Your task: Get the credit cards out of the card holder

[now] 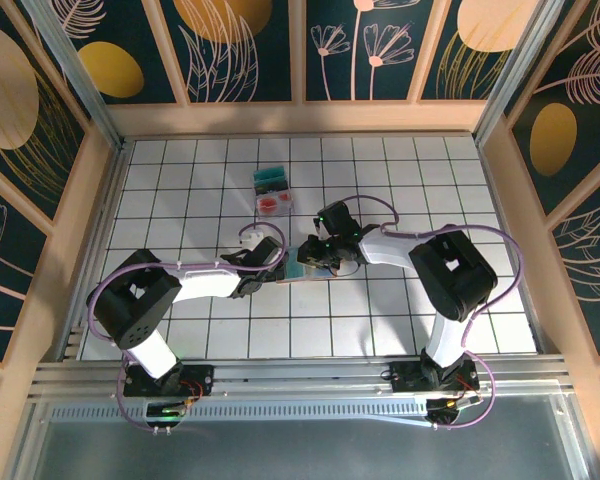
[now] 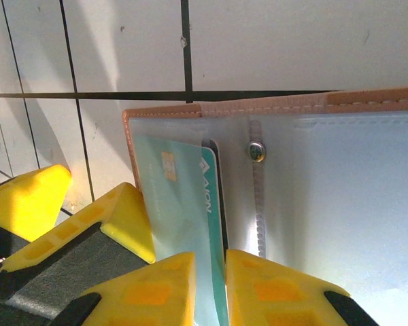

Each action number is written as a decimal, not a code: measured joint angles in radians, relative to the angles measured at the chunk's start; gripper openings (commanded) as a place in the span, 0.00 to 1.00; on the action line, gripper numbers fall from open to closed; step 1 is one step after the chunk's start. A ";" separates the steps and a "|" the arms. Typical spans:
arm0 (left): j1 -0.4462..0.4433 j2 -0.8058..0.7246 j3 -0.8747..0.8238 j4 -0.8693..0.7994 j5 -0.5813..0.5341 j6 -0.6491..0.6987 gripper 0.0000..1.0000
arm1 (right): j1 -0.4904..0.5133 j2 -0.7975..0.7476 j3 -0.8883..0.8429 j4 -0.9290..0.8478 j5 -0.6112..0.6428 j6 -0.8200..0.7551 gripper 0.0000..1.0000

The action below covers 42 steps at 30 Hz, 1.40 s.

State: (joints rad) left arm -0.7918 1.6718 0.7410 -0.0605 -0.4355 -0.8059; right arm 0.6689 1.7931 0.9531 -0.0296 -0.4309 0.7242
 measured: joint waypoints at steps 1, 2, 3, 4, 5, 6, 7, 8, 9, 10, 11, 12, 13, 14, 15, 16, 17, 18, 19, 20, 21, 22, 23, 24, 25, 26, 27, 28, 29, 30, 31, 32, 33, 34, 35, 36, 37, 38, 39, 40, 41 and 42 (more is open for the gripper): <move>0.000 0.000 0.000 0.000 0.000 0.000 0.99 | 0.000 -0.002 -0.001 0.001 -0.004 0.001 0.19; 0.000 0.000 0.000 0.000 0.000 0.000 0.99 | 0.000 -0.003 -0.001 0.003 -0.007 0.001 0.19; 0.000 0.000 0.000 0.000 0.000 0.000 0.99 | 0.000 -0.004 -0.001 0.005 -0.009 0.004 0.19; 0.000 0.000 0.000 0.000 0.000 0.000 0.99 | 0.000 -0.005 -0.002 0.006 -0.011 0.008 0.19; 0.000 0.000 0.000 0.000 0.000 0.000 0.99 | -0.001 -0.005 -0.004 0.010 -0.013 0.011 0.19; 0.000 0.000 0.000 0.000 0.000 0.000 0.99 | -0.001 -0.005 -0.007 0.016 -0.016 0.013 0.19; 0.000 0.000 0.000 0.000 0.000 0.000 0.99 | -0.002 -0.005 -0.013 0.024 -0.018 0.016 0.19; 0.000 0.000 0.000 0.000 0.000 0.000 0.99 | -0.003 -0.005 -0.017 0.029 -0.021 0.017 0.19; 0.000 0.000 0.000 0.000 0.000 0.000 0.99 | -0.003 -0.005 -0.020 0.034 -0.024 0.019 0.19; 0.000 0.000 0.000 0.000 0.000 0.000 0.99 | -0.003 -0.005 -0.023 0.038 -0.027 0.019 0.19; 0.000 0.000 0.000 0.000 0.000 0.000 0.99 | -0.005 -0.005 -0.026 0.045 -0.032 0.019 0.20; 0.000 0.000 0.000 0.000 0.000 0.000 0.99 | -0.005 -0.005 -0.029 0.050 -0.035 0.021 0.21; 0.000 0.000 0.000 0.000 0.000 0.000 0.99 | -0.006 -0.005 -0.032 0.057 -0.039 0.023 0.21; 0.000 0.000 0.000 0.000 0.000 0.000 0.99 | -0.008 -0.005 -0.035 0.062 -0.042 0.026 0.22; 0.000 0.000 0.000 0.000 0.000 0.000 0.99 | -0.009 -0.005 -0.037 0.069 -0.043 0.030 0.22; 0.000 0.000 0.000 0.000 0.000 0.000 0.99 | -0.009 -0.005 -0.040 0.078 -0.047 0.034 0.23; 0.000 0.000 0.000 0.000 0.000 0.000 0.99 | -0.011 -0.005 -0.045 0.089 -0.051 0.038 0.23; 0.000 0.000 0.000 0.000 0.000 0.000 0.99 | -0.013 -0.005 -0.050 0.098 -0.055 0.041 0.24; 0.000 0.000 0.000 0.000 0.000 0.000 0.99 | -0.014 -0.005 -0.055 0.107 -0.062 0.045 0.24; 0.000 0.003 0.001 0.000 0.000 0.000 0.99 | -0.016 -0.005 -0.059 0.117 -0.068 0.046 0.24; 0.000 0.006 0.004 0.000 -0.003 0.000 0.99 | -0.017 -0.005 -0.063 0.125 -0.070 0.048 0.24; 0.000 0.008 0.007 -0.003 -0.003 -0.001 0.99 | -0.018 -0.005 -0.066 0.134 -0.073 0.049 0.24; 0.000 0.009 0.008 -0.004 -0.003 -0.001 0.99 | -0.018 -0.005 -0.069 0.143 -0.077 0.052 0.24; 0.000 0.010 0.008 -0.004 -0.004 -0.001 0.99 | -0.019 -0.005 -0.072 0.151 -0.082 0.053 0.24; 0.000 0.010 0.008 -0.004 -0.004 -0.001 0.99 | -0.020 -0.005 -0.076 0.163 -0.088 0.060 0.24; 0.000 0.010 0.008 -0.004 -0.004 -0.001 0.99 | -0.020 -0.005 -0.080 0.174 -0.093 0.064 0.24; 0.000 0.010 0.009 -0.004 -0.005 -0.001 0.99 | -0.021 -0.004 -0.085 0.184 -0.095 0.069 0.24; 0.000 0.010 0.009 -0.005 -0.005 -0.001 0.99 | -0.021 -0.004 -0.088 0.192 -0.099 0.071 0.24; 0.000 0.010 0.009 -0.005 -0.005 -0.001 0.99 | -0.021 -0.003 -0.092 0.205 -0.103 0.076 0.24; 0.000 0.010 0.009 -0.005 -0.005 -0.001 0.99 | -0.021 -0.003 -0.095 0.214 -0.107 0.078 0.24; 0.000 0.010 0.009 -0.005 -0.005 -0.001 0.99 | -0.021 -0.003 -0.098 0.222 -0.113 0.080 0.24; 0.000 0.010 0.009 -0.005 -0.005 -0.001 0.99 | -0.021 -0.001 -0.099 0.228 -0.116 0.087 0.24; 0.000 0.010 0.009 -0.005 -0.005 -0.001 0.99 | -0.022 0.002 -0.099 0.233 -0.120 0.090 0.24; 0.000 0.010 0.009 -0.005 -0.006 -0.001 0.99 | -0.022 0.004 -0.099 0.241 -0.123 0.094 0.24; 0.000 0.010 0.009 -0.005 -0.006 -0.001 0.99 | -0.022 0.007 -0.099 0.245 -0.126 0.096 0.25; 0.000 0.010 0.009 -0.005 -0.006 -0.002 0.99 | -0.022 0.011 -0.099 0.252 -0.131 0.098 0.26; 0.000 0.011 0.009 -0.005 -0.006 -0.003 0.99 | -0.023 0.014 -0.100 0.259 -0.135 0.101 0.28; 0.000 0.011 0.009 -0.005 -0.006 -0.004 0.99 | -0.023 0.017 -0.100 0.266 -0.140 0.105 0.28; 0.000 0.011 0.009 -0.005 -0.006 -0.005 0.99 | -0.023 0.021 -0.100 0.273 -0.144 0.109 0.28; 0.000 0.011 0.009 -0.005 -0.006 -0.007 0.99 | -0.023 0.025 -0.100 0.278 -0.147 0.114 0.28; 0.000 0.011 0.009 -0.005 -0.007 -0.008 0.99 | -0.024 0.028 -0.100 0.282 -0.150 0.117 0.28; 0.000 0.011 0.009 -0.005 -0.007 -0.008 0.99 | -0.026 0.029 -0.100 0.285 -0.154 0.121 0.28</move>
State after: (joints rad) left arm -0.7918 1.6833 0.7502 -0.0650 -0.4423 -0.8143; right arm 0.6434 1.8225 0.8532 0.2558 -0.5854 0.8448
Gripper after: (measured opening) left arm 0.988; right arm 0.283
